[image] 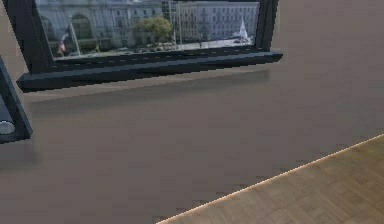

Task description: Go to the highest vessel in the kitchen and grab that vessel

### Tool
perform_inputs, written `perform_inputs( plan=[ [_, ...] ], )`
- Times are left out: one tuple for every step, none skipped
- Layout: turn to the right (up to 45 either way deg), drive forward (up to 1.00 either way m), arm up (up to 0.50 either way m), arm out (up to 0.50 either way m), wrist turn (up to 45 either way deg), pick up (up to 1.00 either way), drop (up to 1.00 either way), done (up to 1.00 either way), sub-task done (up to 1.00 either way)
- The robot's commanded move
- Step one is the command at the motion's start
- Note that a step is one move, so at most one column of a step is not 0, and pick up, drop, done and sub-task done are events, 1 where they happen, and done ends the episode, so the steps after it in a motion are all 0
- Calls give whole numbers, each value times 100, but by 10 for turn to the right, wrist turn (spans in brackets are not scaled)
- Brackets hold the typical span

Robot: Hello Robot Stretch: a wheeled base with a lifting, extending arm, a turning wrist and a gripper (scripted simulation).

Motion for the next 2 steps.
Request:
perform_inputs(
  plan=[
    [0, 0, 0, 0, 0, 100, 0, 0, 0],
    [0, 0, 0, 0, 0, 0, 0, 100, 0]
  ],
)
